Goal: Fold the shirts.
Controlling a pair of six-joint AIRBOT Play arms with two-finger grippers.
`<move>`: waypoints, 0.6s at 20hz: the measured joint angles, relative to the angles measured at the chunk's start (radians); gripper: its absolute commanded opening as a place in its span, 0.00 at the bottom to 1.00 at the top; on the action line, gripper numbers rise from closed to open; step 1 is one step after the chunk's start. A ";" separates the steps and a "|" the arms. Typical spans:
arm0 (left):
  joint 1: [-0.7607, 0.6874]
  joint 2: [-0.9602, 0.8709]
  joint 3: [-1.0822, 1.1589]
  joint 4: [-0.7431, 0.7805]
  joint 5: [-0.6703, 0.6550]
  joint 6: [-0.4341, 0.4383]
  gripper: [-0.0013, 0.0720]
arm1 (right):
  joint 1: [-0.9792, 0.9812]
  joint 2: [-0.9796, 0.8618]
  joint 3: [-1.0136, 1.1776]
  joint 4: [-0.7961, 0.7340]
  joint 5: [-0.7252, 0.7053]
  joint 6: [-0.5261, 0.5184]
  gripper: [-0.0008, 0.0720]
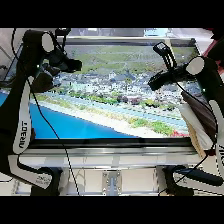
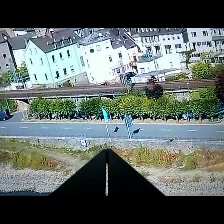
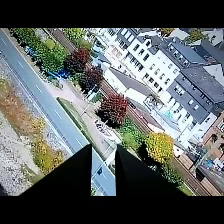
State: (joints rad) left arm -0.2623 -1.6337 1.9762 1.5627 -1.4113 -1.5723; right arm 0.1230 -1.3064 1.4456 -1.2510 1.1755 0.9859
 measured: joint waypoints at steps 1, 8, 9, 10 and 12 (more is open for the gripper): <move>0.000 0.000 0.000 0.000 0.002 0.000 0.04 | 0.000 0.000 0.000 0.000 0.000 0.000 0.29; 0.000 0.000 0.000 0.087 0.035 0.030 0.36 | 0.000 0.000 0.000 0.000 0.000 0.000 0.29; 0.000 0.000 0.000 0.137 0.056 0.036 0.73 | 0.000 0.000 0.000 0.000 0.000 0.000 0.29; 0.000 0.000 0.000 0.193 0.078 0.036 0.85 | 0.000 0.000 0.000 0.000 0.000 0.000 0.29; 0.011 -0.002 0.000 0.299 0.148 0.017 0.84 | 0.000 0.000 0.000 0.000 0.000 0.000 0.29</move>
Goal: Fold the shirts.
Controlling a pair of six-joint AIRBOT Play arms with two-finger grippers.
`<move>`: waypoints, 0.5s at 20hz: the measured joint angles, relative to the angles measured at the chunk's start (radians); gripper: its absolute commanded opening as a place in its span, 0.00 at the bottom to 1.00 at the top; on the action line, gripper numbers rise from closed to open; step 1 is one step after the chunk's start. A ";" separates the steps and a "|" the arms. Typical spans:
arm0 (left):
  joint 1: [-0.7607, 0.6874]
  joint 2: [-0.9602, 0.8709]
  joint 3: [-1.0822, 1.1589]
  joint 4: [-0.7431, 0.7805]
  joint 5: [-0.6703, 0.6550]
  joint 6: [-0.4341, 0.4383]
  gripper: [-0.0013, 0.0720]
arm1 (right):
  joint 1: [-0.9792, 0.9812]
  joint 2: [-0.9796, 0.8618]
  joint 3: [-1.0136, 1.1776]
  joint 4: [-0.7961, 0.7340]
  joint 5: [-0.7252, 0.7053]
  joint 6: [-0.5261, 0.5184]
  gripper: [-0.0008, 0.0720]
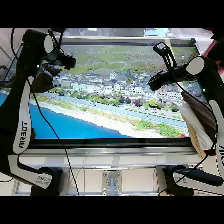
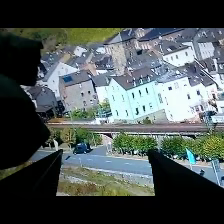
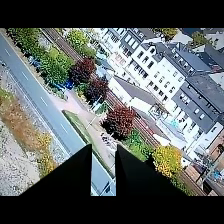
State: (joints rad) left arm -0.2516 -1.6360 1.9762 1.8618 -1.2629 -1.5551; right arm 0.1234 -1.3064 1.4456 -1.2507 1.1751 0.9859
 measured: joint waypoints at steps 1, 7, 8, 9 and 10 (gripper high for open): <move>0.010 -0.005 0.000 0.034 0.035 -0.021 0.84 | 0.000 0.000 0.000 0.000 0.000 -0.001 0.29; 0.137 -0.128 0.000 0.128 0.098 -0.124 0.84 | 0.000 0.000 0.000 -0.003 -0.117 -0.086 0.29; 0.163 -0.159 0.000 0.134 0.095 -0.138 0.84 | 0.000 0.000 0.000 -0.002 -0.144 -0.093 0.29; 0.190 -0.192 0.000 0.139 0.095 -0.152 0.84 | 0.000 0.000 0.000 0.008 -0.172 -0.097 0.29; 0.216 -0.221 0.000 0.142 0.097 -0.169 0.84 | 0.000 0.000 0.000 0.024 -0.196 -0.101 0.29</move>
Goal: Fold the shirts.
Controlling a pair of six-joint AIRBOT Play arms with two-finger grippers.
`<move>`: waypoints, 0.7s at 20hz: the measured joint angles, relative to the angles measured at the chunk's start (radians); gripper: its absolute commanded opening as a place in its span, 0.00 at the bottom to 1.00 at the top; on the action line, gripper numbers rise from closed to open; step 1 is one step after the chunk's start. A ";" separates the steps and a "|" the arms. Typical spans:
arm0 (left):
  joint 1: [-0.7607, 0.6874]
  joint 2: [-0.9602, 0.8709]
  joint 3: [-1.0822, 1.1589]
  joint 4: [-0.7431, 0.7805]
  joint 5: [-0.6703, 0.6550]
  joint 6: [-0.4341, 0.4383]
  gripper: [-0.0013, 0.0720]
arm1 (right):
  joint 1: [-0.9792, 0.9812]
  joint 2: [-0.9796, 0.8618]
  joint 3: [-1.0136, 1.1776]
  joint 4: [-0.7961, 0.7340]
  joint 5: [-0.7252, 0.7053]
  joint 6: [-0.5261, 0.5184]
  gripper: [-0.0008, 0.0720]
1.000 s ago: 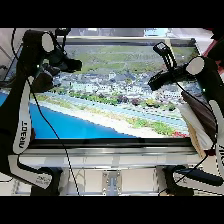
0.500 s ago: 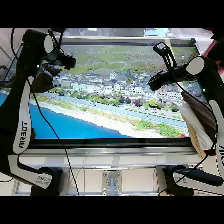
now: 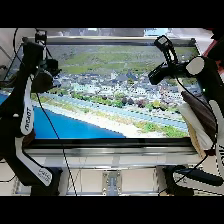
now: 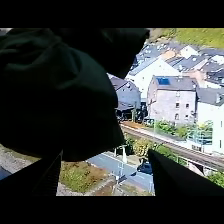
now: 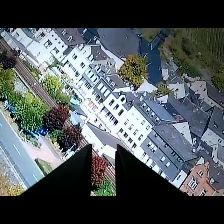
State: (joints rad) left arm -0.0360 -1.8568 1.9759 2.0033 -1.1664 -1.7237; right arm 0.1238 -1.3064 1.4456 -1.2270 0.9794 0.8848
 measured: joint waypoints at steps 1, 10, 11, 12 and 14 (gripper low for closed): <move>0.027 -0.029 0.000 0.003 0.010 -0.014 0.84 | 0.000 0.000 0.000 0.015 -0.013 -0.003 0.29; 0.209 -0.170 0.003 -0.002 0.262 -0.192 0.84 | 0.000 0.000 0.000 0.193 -0.070 -0.010 0.29; 0.226 -0.181 0.002 -0.018 0.282 -0.205 0.84 | 0.000 0.000 0.000 0.209 -0.075 -0.010 0.29; 0.239 -0.191 0.002 -0.035 0.300 -0.208 0.84 | 0.000 0.000 0.000 0.222 -0.080 -0.010 0.29; 0.262 -0.213 0.002 -0.074 0.324 -0.210 0.84 | 0.000 0.000 0.000 0.242 -0.082 -0.010 0.29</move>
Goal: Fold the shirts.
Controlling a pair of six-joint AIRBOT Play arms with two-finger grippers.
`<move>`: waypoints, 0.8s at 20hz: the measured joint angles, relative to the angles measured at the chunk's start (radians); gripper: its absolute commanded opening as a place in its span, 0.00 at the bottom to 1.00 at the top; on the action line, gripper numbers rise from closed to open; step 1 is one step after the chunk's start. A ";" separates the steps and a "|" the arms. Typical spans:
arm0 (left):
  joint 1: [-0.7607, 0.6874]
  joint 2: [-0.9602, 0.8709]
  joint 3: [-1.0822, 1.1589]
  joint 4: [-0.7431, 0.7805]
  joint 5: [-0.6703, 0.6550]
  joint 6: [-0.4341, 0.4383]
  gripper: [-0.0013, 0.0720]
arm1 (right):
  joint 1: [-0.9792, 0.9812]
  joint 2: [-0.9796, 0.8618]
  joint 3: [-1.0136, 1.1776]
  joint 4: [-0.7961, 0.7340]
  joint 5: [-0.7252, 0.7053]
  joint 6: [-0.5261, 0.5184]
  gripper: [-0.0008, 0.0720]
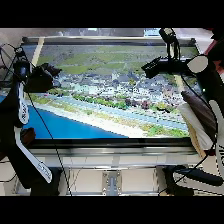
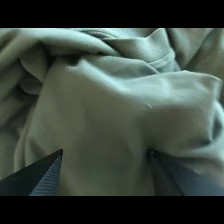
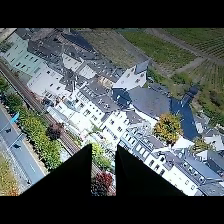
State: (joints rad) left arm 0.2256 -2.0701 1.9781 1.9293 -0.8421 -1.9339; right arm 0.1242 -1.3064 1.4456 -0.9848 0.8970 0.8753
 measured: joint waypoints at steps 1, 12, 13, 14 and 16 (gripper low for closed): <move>0.008 -0.011 0.000 -0.014 0.011 0.000 0.84 | 0.000 0.000 0.000 0.009 -0.002 0.000 0.29; 0.035 -0.083 0.034 -0.164 0.061 0.082 0.03 | 0.000 0.000 0.000 0.041 0.001 0.012 0.29; 0.035 -0.080 0.047 -0.181 0.045 0.103 0.03 | 0.000 0.000 0.000 0.041 0.003 0.015 0.29; 0.034 -0.071 0.056 -0.208 0.026 0.124 0.03 | 0.000 0.000 0.000 0.042 0.010 0.017 0.29; 0.026 -0.036 0.069 -0.301 0.010 0.174 0.03 | 0.000 0.000 0.000 0.042 0.022 0.019 0.29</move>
State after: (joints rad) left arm 0.2516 -2.1063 2.0476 1.6287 -0.8318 -1.7596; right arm 0.1242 -1.3064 1.4456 -0.9424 0.9192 0.8944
